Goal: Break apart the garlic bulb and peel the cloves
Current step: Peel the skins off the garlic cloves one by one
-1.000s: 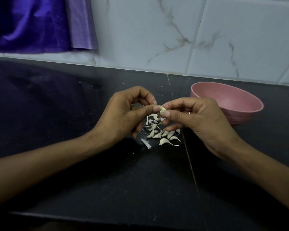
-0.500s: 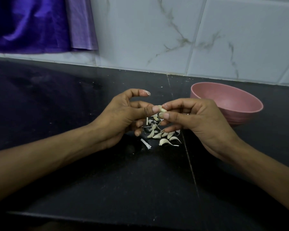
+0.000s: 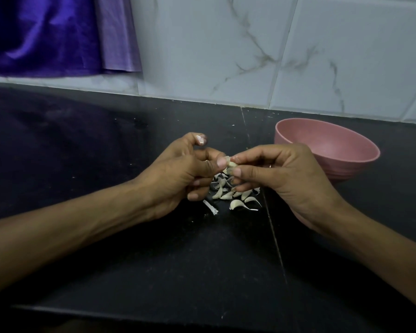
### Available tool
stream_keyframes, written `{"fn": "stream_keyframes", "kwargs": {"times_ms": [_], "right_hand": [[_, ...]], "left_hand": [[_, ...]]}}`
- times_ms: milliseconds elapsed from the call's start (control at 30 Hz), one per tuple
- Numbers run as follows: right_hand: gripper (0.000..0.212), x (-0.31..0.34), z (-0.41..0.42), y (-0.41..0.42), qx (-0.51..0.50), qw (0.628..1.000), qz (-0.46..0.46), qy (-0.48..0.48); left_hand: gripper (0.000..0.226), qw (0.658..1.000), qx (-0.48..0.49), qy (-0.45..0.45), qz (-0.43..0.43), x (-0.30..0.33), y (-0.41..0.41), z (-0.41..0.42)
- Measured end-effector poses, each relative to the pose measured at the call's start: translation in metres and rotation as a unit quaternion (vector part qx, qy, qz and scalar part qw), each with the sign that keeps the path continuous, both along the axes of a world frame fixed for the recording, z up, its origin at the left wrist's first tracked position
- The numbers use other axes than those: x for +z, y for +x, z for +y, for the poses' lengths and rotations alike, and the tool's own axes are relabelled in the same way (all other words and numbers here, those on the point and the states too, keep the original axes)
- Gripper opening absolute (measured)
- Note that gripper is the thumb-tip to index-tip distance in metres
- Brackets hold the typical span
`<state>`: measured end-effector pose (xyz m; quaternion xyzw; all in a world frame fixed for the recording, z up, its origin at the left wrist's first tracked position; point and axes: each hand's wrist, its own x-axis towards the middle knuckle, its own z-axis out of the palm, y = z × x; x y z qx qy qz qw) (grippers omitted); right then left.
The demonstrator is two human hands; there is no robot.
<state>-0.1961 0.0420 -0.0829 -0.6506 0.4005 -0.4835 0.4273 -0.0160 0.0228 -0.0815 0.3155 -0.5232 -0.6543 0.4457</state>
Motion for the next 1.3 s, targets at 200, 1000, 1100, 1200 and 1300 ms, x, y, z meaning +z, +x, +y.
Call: {"fn": "stream_keyframes", "kwargs": {"times_ms": [200, 1000, 1100, 1200, 1300], "right_hand": [[0.014, 0.003, 0.004, 0.002, -0.016, 1.000, 0.008, -0.023], [0.017, 0.002, 0.007, -0.001, -0.081, 0.976, 0.158, -0.122], [0.013, 0.001, 0.004, -0.002, -0.096, 0.973, 0.169, -0.122], [0.014, 0.001, 0.001, -0.003, -0.104, 0.976, 0.152, -0.119], [0.016, 0.000, -0.001, -0.004, -0.110, 0.977, 0.141, -0.120]], "left_hand": [[0.036, 1.000, -0.003, -0.012, -0.020, 0.001, -0.001, 0.003], [0.030, 0.987, 0.007, -0.115, -0.108, -0.005, -0.001, 0.004], [0.027, 0.987, 0.023, -0.124, -0.098, -0.005, 0.000, -0.002], [0.022, 0.987, 0.045, -0.120, -0.098, -0.006, 0.002, -0.008], [0.032, 0.989, 0.038, -0.102, -0.104, -0.008, 0.003, -0.009]]}}
